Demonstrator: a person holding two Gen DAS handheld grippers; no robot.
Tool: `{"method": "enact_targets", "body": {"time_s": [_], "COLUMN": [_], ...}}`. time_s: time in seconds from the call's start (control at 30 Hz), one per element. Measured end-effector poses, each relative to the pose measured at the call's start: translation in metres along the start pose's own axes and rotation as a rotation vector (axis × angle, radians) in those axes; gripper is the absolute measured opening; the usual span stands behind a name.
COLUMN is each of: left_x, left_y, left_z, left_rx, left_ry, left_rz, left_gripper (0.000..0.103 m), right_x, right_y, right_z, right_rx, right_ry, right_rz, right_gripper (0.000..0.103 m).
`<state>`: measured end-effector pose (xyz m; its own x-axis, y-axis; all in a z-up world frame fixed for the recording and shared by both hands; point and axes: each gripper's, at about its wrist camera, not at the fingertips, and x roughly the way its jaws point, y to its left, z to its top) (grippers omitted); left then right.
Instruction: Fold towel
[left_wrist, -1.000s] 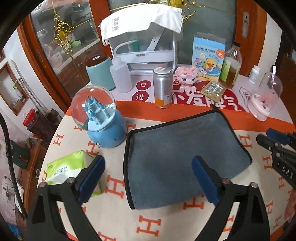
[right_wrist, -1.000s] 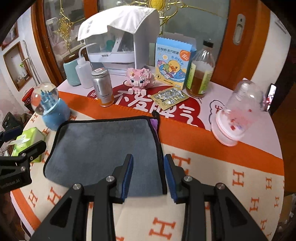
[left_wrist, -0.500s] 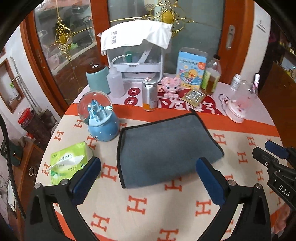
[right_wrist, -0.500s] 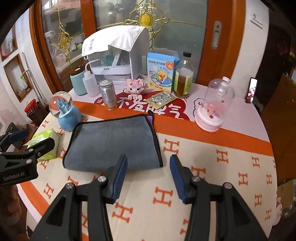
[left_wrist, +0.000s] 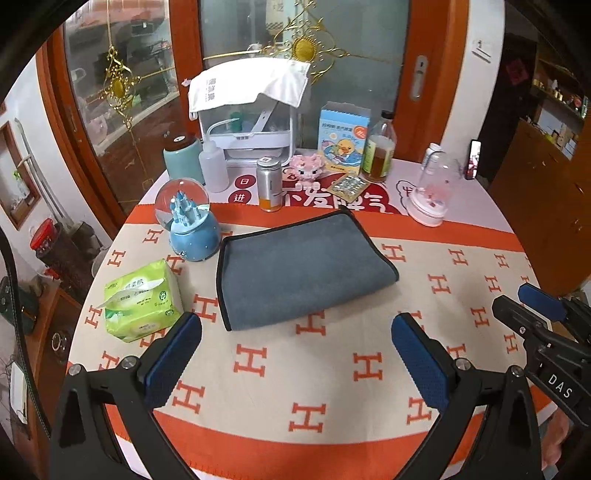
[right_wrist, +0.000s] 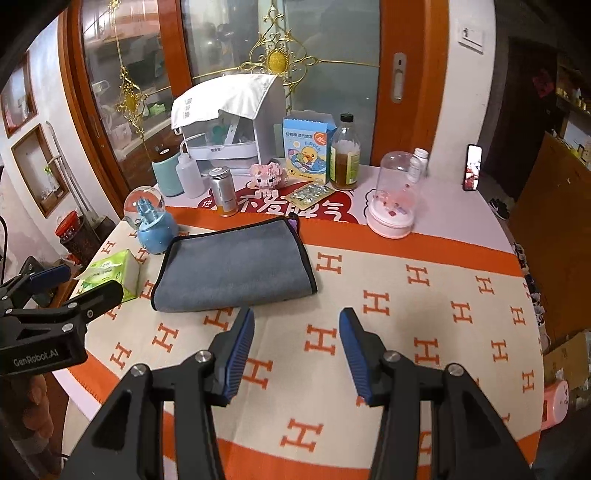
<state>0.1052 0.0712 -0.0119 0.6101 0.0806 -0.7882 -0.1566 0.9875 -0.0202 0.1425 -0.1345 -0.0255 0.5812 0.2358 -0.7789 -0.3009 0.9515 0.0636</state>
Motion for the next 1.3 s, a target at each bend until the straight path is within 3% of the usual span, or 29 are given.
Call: {"method": "enact_targets", "body": {"time_s": [0.37, 0.73, 1.3], "left_x": [-0.038, -0.061, -0.061], "left_y": [-0.014, -0.019, -0.032], "left_z": [-0.022, -0.050, -0.076], "left_rx": [0.024, 0.029, 0.058], "left_ry": [-0.013, 0.010, 0.064], "left_rz": [-0.018, -0.050, -0.076], "left_gripper": [0.102, 0.102, 0.102], "right_x": [-0.044, -0.063, -0.071], "right_y": [-0.006, -0.004, -0.008], "right_z": [-0.030, -0.057, -0.084], "right_rx": [0.039, 0.081, 0.152], "right_ry": [-0.025, -0.002, 0.012], "right_rz": [-0.025, -0.014, -0.054], "right_gripper": [0.048, 0.048, 0.049]}}
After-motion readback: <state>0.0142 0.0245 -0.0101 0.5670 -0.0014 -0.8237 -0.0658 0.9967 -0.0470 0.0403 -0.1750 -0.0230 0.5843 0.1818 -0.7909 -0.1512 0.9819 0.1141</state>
